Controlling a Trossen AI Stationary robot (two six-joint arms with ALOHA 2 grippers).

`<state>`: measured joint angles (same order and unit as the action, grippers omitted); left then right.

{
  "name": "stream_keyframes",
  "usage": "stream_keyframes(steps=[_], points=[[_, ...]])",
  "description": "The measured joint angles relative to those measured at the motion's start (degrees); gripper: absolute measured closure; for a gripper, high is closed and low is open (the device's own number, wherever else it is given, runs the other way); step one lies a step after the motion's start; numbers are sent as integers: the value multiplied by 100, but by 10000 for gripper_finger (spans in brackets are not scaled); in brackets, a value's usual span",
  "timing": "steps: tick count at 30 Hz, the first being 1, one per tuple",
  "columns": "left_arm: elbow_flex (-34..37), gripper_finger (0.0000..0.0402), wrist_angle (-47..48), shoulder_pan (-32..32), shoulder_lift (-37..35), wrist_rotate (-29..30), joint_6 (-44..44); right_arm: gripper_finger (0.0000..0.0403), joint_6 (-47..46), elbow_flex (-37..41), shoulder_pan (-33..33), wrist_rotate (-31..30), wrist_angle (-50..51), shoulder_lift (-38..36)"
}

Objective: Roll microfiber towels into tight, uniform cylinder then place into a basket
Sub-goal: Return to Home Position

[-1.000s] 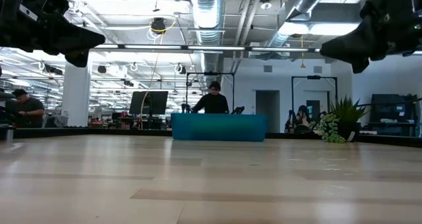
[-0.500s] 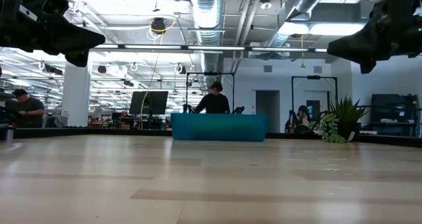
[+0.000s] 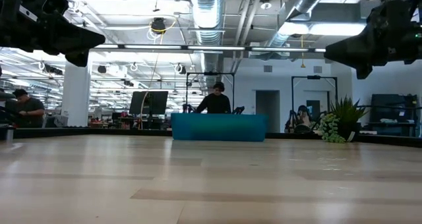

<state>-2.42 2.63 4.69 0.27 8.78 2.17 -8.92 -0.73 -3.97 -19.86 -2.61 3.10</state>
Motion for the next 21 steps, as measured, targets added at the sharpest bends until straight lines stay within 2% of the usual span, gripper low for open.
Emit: stream_keyframes(steps=[21], points=[[2,401,2,0,0,2,47,285,-9,0,-1,-7,2,-1]])
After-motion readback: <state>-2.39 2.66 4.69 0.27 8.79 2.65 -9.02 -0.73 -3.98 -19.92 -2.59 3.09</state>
